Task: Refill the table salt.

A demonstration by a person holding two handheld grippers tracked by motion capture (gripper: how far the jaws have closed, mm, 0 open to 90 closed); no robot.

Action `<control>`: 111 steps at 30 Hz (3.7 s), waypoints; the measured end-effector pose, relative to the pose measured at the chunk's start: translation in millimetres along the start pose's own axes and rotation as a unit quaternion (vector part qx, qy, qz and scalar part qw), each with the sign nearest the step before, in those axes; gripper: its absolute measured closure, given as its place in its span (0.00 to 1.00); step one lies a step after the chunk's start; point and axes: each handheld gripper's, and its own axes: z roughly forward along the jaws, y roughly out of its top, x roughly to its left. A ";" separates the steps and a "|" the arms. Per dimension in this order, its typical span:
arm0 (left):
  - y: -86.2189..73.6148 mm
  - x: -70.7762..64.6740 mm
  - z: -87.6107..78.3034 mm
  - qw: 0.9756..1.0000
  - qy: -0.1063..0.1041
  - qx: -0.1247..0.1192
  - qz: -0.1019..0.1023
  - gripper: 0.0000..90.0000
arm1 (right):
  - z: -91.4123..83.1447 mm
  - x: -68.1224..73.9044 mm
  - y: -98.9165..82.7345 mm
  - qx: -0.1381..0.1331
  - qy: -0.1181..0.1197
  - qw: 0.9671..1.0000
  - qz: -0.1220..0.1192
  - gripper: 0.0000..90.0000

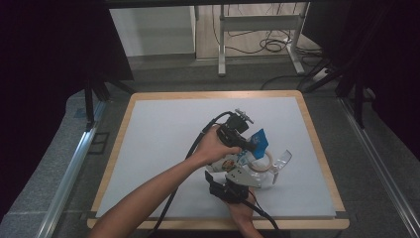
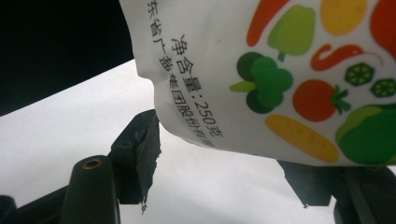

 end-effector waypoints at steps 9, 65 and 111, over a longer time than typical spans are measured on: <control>7.8 -0.8 2.2 1.000 0.002 0.015 0.004 1.00 | 0.7 -1.0 3.5 -0.006 -0.001 1.000 0.002 0.38; 24.6 -5.6 15.9 0.997 0.017 0.075 0.028 1.00 | 5.5 -3.8 10.6 -0.040 -0.026 0.999 0.001 0.41; 30.5 -16.3 16.2 0.994 0.040 0.091 0.037 1.00 | 1.6 -3.1 18.5 -0.056 -0.042 0.997 0.036 0.52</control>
